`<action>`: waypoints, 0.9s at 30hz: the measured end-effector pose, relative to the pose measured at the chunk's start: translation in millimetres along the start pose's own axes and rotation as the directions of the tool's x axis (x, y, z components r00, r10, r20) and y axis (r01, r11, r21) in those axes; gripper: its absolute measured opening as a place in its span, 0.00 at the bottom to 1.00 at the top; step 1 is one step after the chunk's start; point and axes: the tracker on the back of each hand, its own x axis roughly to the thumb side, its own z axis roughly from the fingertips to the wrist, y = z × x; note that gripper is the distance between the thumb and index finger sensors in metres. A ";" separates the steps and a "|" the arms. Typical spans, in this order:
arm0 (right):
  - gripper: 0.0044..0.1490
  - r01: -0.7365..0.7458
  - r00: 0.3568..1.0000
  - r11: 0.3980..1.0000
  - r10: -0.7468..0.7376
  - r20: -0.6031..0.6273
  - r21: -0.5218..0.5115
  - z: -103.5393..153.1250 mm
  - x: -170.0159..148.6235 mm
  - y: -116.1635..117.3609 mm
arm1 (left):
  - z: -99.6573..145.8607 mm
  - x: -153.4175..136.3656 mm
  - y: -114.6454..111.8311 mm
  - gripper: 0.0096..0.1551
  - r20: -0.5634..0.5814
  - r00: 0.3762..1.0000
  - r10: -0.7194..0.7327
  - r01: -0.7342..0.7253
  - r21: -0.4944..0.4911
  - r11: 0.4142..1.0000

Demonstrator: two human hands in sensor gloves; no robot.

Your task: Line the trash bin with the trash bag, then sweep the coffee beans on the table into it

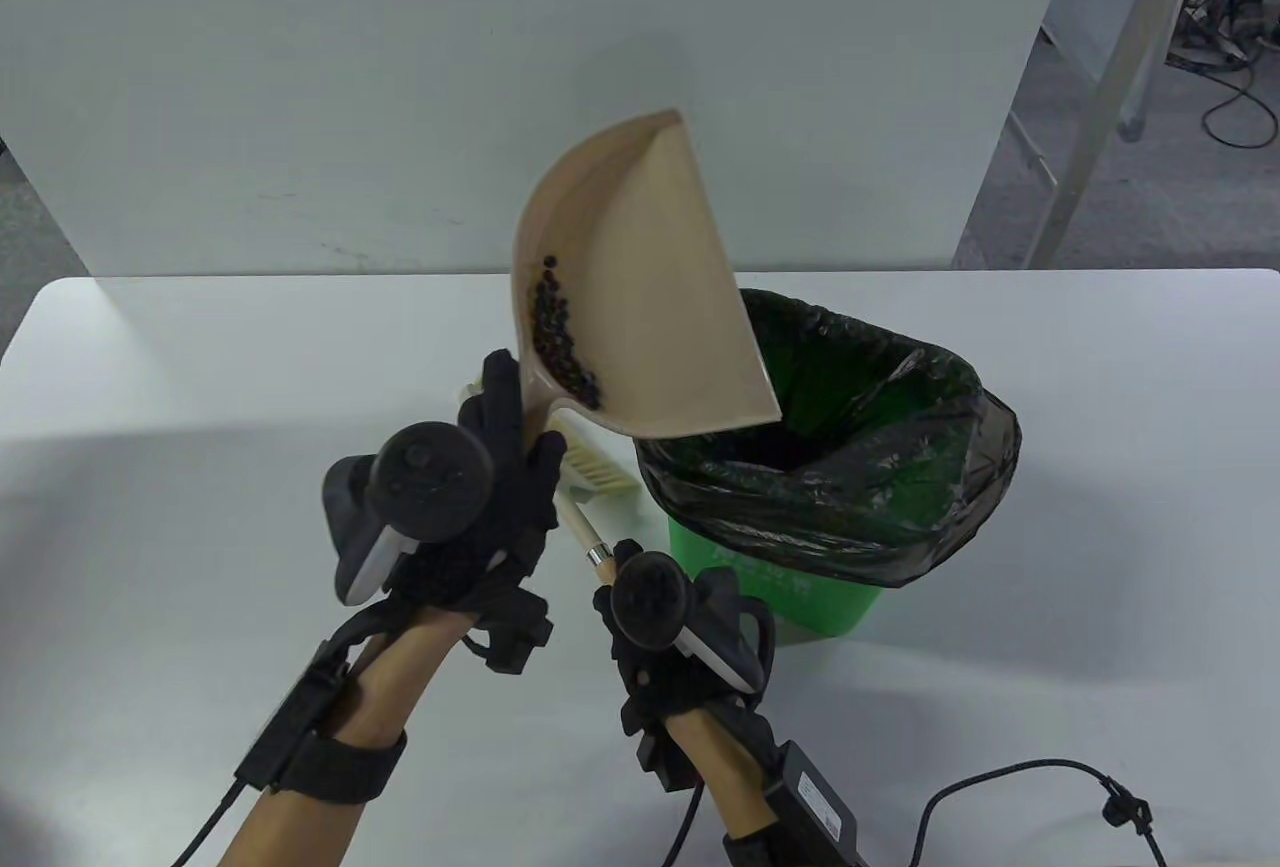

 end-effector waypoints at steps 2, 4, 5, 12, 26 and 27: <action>0.37 -0.003 1.000 1.000 0.003 0.002 -0.001 -0.1 -0.1 -0.1 | -8.8 22.3 -2.5 0.45 0.057 0.974 -0.221 0.217 0.065 0.974; 0.37 -0.007 1.000 1.000 0.007 0.004 0.001 0.1 0.2 -0.6 | -12.7 37.1 -6.2 0.45 0.085 0.917 -0.391 0.379 0.123 0.917; 0.37 -0.011 1.000 1.000 0.011 0.005 0.002 0.2 0.4 -0.7 | -13.4 43.9 -8.7 0.45 0.092 0.884 -0.458 0.443 0.150 0.884; 0.37 -0.010 1.000 1.000 0.010 0.008 -0.004 1.2 0.1 -1.7 | -3.6 52.9 -12.6 0.44 0.106 0.816 -0.568 0.533 0.246 0.810; 0.37 0.012 1.000 0.998 -0.012 -0.014 -0.056 2.0 -3.7 -4.6 | 39.6 -75.0 10.0 0.45 -0.143 0.960 0.240 -0.203 0.231 0.951; 0.37 0.006 1.000 0.998 -0.007 -0.014 -0.066 2.2 -3.7 -4.6 | 45.0 -92.6 7.6 0.45 -0.176 0.946 0.272 -0.228 0.235 0.945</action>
